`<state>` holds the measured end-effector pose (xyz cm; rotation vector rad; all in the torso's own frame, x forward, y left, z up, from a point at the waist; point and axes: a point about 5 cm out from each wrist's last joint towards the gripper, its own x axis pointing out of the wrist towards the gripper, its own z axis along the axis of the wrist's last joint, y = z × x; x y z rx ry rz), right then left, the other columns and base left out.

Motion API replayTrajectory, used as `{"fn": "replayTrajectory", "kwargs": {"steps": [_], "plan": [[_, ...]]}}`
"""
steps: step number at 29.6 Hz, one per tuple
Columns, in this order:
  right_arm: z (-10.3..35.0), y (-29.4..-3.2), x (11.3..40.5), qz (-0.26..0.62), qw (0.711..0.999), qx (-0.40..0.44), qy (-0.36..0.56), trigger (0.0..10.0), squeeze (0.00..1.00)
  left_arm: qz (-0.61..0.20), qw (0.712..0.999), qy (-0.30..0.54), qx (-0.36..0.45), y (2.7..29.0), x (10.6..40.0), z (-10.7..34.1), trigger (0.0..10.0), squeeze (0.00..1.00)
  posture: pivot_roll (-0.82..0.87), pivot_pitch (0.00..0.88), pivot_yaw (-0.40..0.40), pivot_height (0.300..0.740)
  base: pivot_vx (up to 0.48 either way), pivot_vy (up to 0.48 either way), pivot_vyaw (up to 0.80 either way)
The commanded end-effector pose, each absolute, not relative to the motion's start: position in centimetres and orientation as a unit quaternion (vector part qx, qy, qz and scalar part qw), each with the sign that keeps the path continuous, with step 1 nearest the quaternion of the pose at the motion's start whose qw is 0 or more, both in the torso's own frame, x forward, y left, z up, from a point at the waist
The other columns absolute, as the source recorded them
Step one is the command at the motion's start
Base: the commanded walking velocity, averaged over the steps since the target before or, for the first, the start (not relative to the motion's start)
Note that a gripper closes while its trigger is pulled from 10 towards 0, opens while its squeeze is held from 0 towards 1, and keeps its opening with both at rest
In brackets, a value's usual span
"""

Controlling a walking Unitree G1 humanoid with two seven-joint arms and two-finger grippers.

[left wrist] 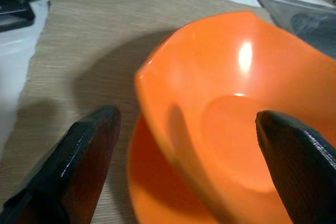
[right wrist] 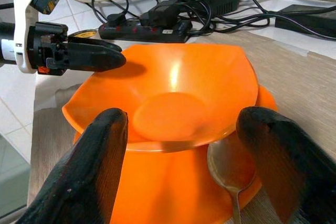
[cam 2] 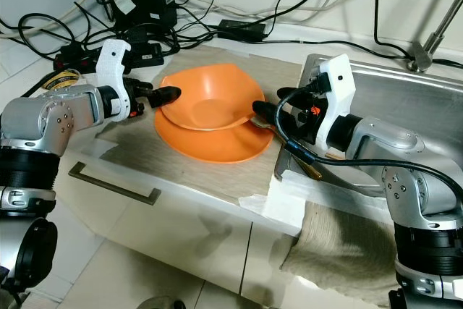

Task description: Kitchen organization

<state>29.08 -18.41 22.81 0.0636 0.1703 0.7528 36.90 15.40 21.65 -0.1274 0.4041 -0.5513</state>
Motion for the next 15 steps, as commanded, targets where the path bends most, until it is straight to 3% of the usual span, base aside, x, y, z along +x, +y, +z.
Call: {"fn": "replayTrajectory", "kwargs": {"steps": [1, 15], "plan": [[22.91, -18.67, 29.09, 0.363, 0.928, 0.019, 0.083, 10.0, 0.00, -0.266, 0.940, 0.199, -0.072, 15.43, 37.09, 22.06, 10.0, 0.00, -0.02, 0.000, 0.036, 0.740, 0.000, 0.000, 0.00], [22.93, -18.68, 29.10, 0.361, 0.929, 0.018, 0.083, 10.0, 0.00, -0.274, 0.940, 0.200, -0.044, 14.65, 37.23, 21.91, 10.0, 0.00, -0.02, 0.000, 0.038, 0.740, 0.000, 0.000, 0.00]]}}
